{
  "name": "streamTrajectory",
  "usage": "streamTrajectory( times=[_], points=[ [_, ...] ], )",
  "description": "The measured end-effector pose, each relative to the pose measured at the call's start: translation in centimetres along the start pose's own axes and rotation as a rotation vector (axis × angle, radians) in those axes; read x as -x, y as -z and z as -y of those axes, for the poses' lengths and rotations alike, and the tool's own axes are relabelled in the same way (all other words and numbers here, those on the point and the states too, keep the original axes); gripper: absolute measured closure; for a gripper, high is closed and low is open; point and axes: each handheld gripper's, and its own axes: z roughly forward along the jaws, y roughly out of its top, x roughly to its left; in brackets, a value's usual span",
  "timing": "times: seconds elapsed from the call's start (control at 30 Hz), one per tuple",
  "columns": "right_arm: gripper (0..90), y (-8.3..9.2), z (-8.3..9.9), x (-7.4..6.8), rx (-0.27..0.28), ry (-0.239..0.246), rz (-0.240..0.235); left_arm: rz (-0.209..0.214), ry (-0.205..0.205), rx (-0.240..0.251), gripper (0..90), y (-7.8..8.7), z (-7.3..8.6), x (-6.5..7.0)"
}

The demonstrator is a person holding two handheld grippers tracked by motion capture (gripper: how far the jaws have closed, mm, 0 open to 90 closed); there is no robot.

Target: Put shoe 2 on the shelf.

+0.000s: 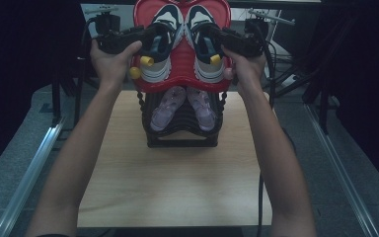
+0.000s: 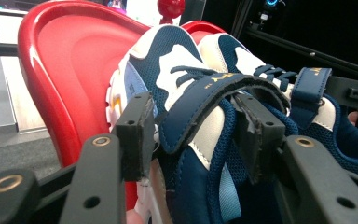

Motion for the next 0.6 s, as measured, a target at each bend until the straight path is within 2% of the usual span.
streamTrajectory(
  times=[0.2, 0.23, 0.27, 0.47, 0.6],
  points=[
    [35.9, 0.6, 0.1, -0.1, 0.016, 0.018, -0.007, 0.024, 0.0, 0.001, 45.3, 0.7, 0.0, 0.1],
    [35.9, 0.6, 0.1, -0.1, 0.016, 0.018, -0.007, 0.024, 0.0, 0.001, 44.7, 0.7, 0.0, 0.1],
    [34.7, 0.9, 0.1, -0.2, 0.032, 0.015, -0.024, 0.044, 0.024, 0.006, 44.4, 1.0, 0.2, -0.2],
    [32.6, 1.4, 0.1, -0.3, 0.035, 0.014, -0.059, 0.048, 0.034, -0.001, 43.8, 1.4, 0.4, -0.9],
    [32.6, 2.2, 0.4, 0.2, 0.067, 0.005, -0.079, 0.061, 0.036, 0.015, 43.0, 2.4, 0.9, -1.2]
  ],
)
